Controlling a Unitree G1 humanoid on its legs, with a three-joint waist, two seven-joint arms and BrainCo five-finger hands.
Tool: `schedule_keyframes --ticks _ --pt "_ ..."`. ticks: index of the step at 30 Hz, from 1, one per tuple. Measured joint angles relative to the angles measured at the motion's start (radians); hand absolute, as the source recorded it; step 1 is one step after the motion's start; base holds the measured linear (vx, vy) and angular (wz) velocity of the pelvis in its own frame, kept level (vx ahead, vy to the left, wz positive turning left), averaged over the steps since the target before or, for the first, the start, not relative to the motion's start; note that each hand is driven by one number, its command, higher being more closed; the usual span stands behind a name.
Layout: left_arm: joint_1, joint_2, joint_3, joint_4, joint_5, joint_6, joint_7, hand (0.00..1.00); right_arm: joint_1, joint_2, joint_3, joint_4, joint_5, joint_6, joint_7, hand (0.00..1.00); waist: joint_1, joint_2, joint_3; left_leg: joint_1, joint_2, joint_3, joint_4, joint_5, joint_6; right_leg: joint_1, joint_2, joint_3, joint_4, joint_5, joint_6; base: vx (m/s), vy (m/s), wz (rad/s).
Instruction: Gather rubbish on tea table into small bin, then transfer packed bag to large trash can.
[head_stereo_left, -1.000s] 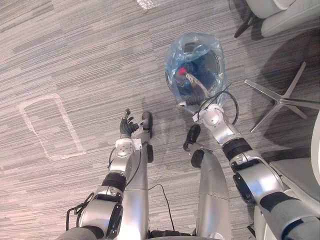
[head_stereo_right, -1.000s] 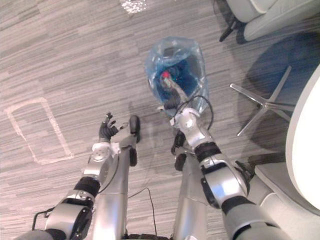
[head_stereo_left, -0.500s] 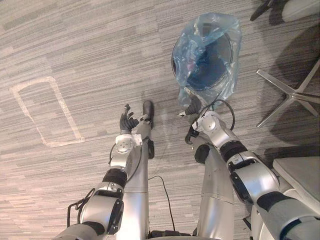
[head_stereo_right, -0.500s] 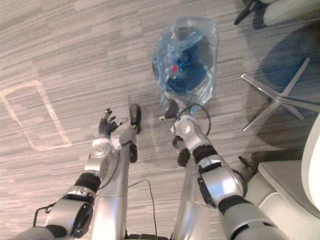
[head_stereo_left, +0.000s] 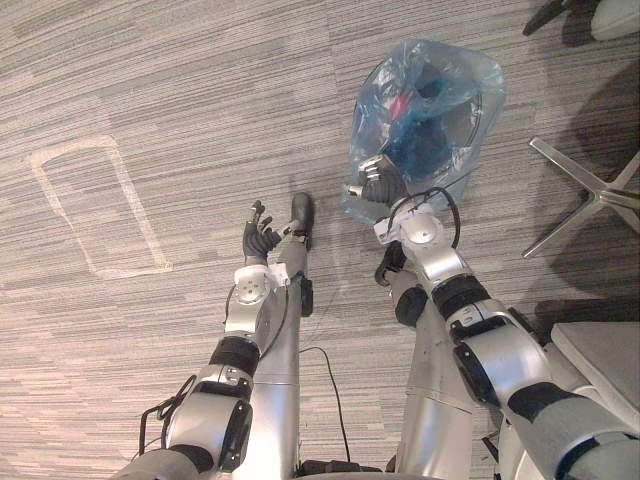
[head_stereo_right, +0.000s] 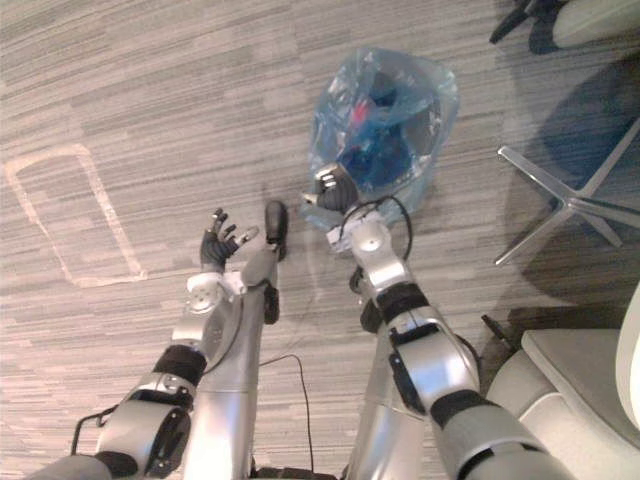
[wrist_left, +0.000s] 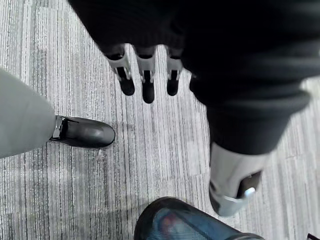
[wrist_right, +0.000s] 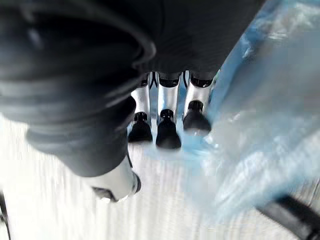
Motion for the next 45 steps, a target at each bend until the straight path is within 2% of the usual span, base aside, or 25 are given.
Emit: schedule_keyframes --ticks 7,16,20,21,23,26,29,32,37,40,45 --pt "0.033 -0.006 0.007 -0.021 0.003 0.020 -0.014 0.00 0.107 0.014 -0.002 -0.121 0.027 0.035 -0.042 1.00 -0.001 -0.001 -0.001 0.077 0.015 -0.001 -0.014 0.001 -0.004 0.088 0.021 -0.008 -0.033 0.004 -0.003 -0.03 -0.019 -0.04" --pt "0.141 -0.021 0.009 -0.024 0.041 0.044 -0.020 0.00 0.260 0.093 0.009 -0.220 0.036 0.080 -0.087 1.00 -0.007 -0.010 -0.011 0.292 0.046 0.029 -0.091 0.000 -0.013 0.299 0.062 -0.007 -0.150 0.032 -0.002 -0.01 -0.010 -0.11" --pt "0.143 -0.030 0.035 -0.009 0.042 0.045 -0.035 0.00 0.280 0.093 0.008 -0.215 -0.084 0.118 -0.098 1.00 -0.011 -0.018 -0.031 0.323 0.046 0.031 -0.111 0.004 -0.018 0.324 0.064 -0.006 -0.162 0.032 -0.001 0.03 -0.013 -0.03" --pt "0.142 -0.029 0.042 -0.005 0.043 0.044 -0.034 0.00 0.276 0.093 0.008 -0.206 -0.110 0.122 -0.098 0.00 -0.013 -0.022 -0.035 0.326 0.046 0.031 -0.117 0.006 -0.019 0.324 0.063 -0.006 -0.163 0.032 -0.001 0.02 -0.033 0.02" --pt "0.141 -0.027 0.048 0.030 0.053 0.044 -0.033 0.00 0.254 0.091 0.007 -0.158 -0.239 0.147 -0.107 0.00 -0.014 -0.025 -0.038 0.331 0.046 0.030 -0.127 0.010 -0.020 0.326 0.064 -0.007 -0.167 0.032 -0.001 0.02 -0.044 0.02" --pt "0.132 -0.032 0.066 0.062 0.062 0.046 -0.031 0.00 0.230 0.093 -0.002 -0.080 -0.348 0.170 -0.118 0.00 -0.018 -0.025 -0.038 0.328 0.045 0.025 -0.148 0.021 -0.019 0.325 0.065 -0.018 -0.179 0.035 -0.004 0.01 -0.031 0.07" --pt "0.119 -0.032 0.086 0.079 0.062 0.046 -0.013 0.00 0.217 0.103 -0.047 -0.008 -0.379 0.175 -0.139 0.00 -0.020 -0.025 -0.038 0.312 0.044 0.017 -0.154 0.026 -0.022 0.312 0.065 -0.026 -0.180 0.035 -0.004 0.02 -0.040 0.06" --pt "0.096 -0.038 0.125 0.084 0.061 0.045 0.000 0.00 0.197 0.125 -0.158 0.042 -0.371 0.172 -0.191 0.00 -0.022 -0.025 -0.038 0.287 0.044 0.019 -0.152 0.027 -0.023 0.285 0.065 -0.024 -0.178 0.036 -0.005 0.02 -0.037 -0.02" --pt "0.085 -0.051 0.161 0.093 0.059 0.044 0.035 0.00 0.142 0.126 -0.306 0.100 -0.286 0.155 -0.257 0.00 -0.022 -0.025 -0.038 0.255 0.046 0.019 -0.139 0.029 -0.024 0.257 0.067 -0.023 -0.177 0.037 -0.007 0.02 -0.035 -0.02" --pt "0.083 -0.060 0.160 0.096 0.057 0.041 0.040 0.00 0.123 0.124 -0.354 0.101 -0.259 0.138 -0.289 0.00 -0.021 -0.025 -0.038 0.245 0.047 0.025 -0.136 0.028 -0.023 0.243 0.067 -0.014 -0.177 0.037 -0.007 0.03 -0.029 -0.05" --pt "0.083 -0.064 0.149 0.095 0.038 0.040 0.056 0.00 0.106 0.125 -0.360 0.112 -0.228 0.123 -0.307 0.00 -0.021 -0.024 -0.037 0.245 0.047 0.033 -0.135 0.025 -0.021 0.240 0.068 -0.008 -0.178 0.038 -0.008 0.00 -0.008 -0.02"
